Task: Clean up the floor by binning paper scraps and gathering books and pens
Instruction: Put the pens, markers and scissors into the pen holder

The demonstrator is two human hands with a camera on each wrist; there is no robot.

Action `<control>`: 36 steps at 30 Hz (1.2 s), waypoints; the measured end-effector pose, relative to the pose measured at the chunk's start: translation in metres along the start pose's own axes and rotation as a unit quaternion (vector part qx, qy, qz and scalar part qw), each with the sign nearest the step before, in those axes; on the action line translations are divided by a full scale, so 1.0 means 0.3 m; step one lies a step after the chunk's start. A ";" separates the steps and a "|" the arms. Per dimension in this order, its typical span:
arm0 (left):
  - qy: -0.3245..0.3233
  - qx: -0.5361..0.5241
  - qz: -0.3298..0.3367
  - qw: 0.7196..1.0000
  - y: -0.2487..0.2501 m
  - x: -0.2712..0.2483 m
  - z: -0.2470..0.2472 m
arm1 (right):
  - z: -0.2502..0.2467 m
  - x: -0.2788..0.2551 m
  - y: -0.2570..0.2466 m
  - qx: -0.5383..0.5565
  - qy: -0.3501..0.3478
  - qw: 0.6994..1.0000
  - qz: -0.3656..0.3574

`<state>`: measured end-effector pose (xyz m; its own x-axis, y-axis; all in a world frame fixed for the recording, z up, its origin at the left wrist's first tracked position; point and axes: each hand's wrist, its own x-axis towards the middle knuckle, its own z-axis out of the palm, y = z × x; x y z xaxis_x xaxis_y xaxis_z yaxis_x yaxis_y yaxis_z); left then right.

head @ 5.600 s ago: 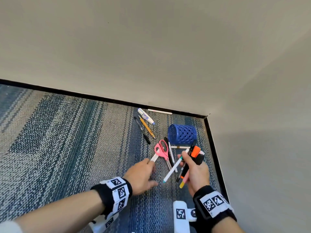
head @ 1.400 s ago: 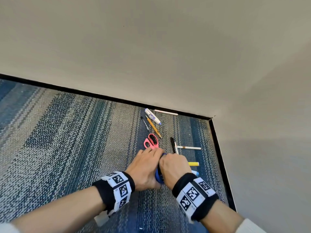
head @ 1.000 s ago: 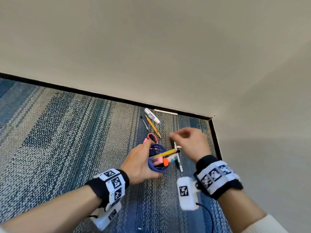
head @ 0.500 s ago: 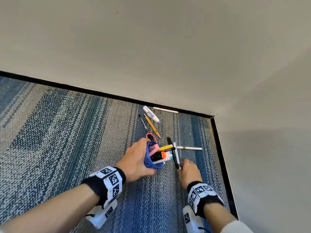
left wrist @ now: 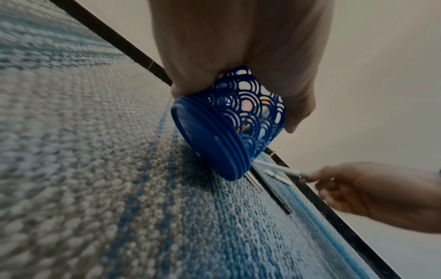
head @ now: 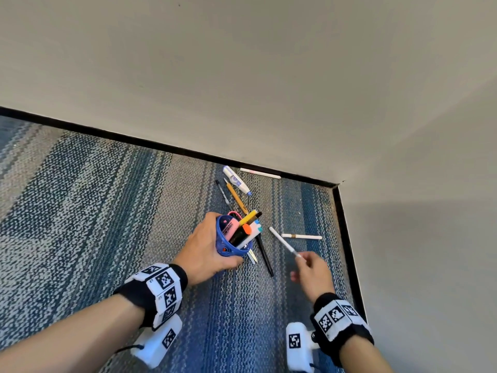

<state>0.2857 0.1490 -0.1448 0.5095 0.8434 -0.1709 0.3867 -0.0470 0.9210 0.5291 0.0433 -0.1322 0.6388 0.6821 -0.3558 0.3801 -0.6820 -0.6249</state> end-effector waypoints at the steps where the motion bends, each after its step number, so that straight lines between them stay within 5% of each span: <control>1: -0.001 0.002 0.003 1.000 0.004 -0.003 -0.002 | -0.017 -0.003 -0.007 0.067 0.044 0.997 -0.005; 5: 0.004 0.001 0.006 1.000 0.012 -0.009 -0.008 | -0.061 0.006 -0.048 0.270 0.142 0.952 0.013; 9: -0.003 0.052 0.008 0.999 0.024 -0.015 -0.013 | -0.069 0.029 -0.103 0.280 0.120 0.952 -0.001; 17: -0.006 0.091 0.014 0.996 0.044 -0.022 -0.020 | 0.107 0.022 -0.142 -0.086 0.048 0.987 -0.129; 23: -0.010 0.141 0.035 0.989 0.073 -0.027 -0.019 | 0.164 0.058 -0.132 -0.341 -0.033 0.918 -0.202; 28: -0.007 0.151 0.033 0.988 0.077 -0.009 -0.012 | 0.076 0.104 -0.093 -0.432 -0.068 0.887 -0.150; 33: -0.010 0.156 0.033 0.987 0.079 0.005 -0.005 | -0.019 0.178 -0.074 -0.460 0.000 0.863 -0.207; 36: -0.012 0.157 0.030 0.987 0.075 0.008 -0.007 | -0.031 0.215 -0.065 -0.484 0.016 0.857 -0.175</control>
<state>0.2940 0.1509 -0.1236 0.5547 0.8216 -0.1313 0.5735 -0.2632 0.7758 0.5691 0.0981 -0.1366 0.3848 0.8923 -0.2360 0.9191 -0.3472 0.1861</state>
